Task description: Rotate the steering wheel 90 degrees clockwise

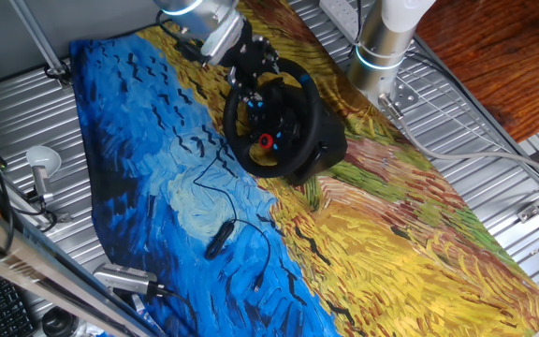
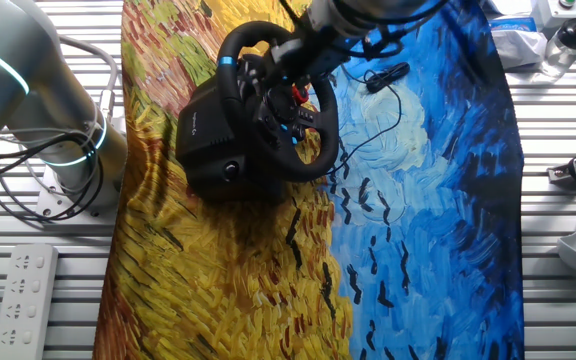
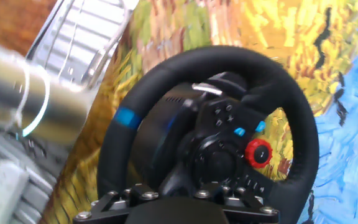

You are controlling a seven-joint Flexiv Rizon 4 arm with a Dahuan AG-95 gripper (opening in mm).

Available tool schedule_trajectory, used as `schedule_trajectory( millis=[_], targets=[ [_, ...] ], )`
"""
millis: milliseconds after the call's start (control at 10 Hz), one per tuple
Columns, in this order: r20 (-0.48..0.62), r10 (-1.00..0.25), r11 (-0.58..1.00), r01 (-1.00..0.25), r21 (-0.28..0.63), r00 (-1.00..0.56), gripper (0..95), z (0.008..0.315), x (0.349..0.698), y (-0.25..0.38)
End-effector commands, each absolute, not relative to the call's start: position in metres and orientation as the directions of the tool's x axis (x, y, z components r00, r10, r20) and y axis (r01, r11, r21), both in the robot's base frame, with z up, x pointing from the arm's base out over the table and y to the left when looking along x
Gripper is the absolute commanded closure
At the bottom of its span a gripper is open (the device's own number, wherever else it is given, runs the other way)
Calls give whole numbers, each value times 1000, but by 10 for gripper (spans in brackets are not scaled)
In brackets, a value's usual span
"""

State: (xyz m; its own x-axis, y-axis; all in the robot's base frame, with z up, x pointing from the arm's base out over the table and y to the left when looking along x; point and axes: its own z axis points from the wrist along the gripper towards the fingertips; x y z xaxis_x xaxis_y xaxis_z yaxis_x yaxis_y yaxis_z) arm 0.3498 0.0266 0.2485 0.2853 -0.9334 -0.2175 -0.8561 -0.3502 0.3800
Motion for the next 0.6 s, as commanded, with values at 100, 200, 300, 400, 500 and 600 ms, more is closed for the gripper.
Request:
schedule_trajectory(
  millis=[100,200,300,400,500,600],
  targets=[
    [-163,-973,-220,-885,411,166,380,259,349,27],
    [-147,-979,-192,-890,413,143,380,262,348,38],
    [-149,-978,-194,-891,410,145,570,261,348,40],
    [-147,-978,-195,-893,405,147,570,260,346,51],
    [-149,-976,-204,-894,398,156,570,258,345,58],
    [-151,-977,-202,-896,396,153,570,257,346,56]
  ],
)
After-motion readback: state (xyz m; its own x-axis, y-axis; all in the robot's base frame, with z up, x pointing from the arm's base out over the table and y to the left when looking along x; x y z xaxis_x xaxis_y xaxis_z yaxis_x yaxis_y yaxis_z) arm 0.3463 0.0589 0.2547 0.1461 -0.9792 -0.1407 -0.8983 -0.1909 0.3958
